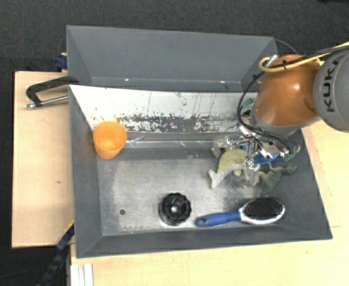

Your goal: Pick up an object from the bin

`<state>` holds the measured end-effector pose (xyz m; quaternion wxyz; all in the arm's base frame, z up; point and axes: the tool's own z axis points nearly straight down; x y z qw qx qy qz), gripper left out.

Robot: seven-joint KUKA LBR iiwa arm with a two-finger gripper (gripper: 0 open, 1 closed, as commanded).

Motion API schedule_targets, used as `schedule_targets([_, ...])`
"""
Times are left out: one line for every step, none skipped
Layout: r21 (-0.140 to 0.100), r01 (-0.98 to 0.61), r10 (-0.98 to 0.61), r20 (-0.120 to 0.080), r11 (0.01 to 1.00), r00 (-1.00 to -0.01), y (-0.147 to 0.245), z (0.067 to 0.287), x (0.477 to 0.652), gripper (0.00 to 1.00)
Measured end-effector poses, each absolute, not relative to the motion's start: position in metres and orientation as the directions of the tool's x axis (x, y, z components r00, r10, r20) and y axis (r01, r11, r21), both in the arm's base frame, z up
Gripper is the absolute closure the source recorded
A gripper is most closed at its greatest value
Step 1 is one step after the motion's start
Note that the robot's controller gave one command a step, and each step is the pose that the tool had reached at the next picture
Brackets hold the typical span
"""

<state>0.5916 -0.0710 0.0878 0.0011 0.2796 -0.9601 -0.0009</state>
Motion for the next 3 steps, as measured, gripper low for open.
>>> schedule_targets([0.000, -0.537, -0.537, -0.004, 0.843, -0.843, -0.070, 0.091, 0.593, 1.00])
schedule_targets([-0.010, -0.539, -0.539, -0.013, 0.842, -0.842, -0.091, 0.246, 0.581, 1.00])
schedule_targets([0.003, -0.395, -0.395, 0.001, 0.919, -0.919, -0.081, 0.172, 0.597, 1.00])
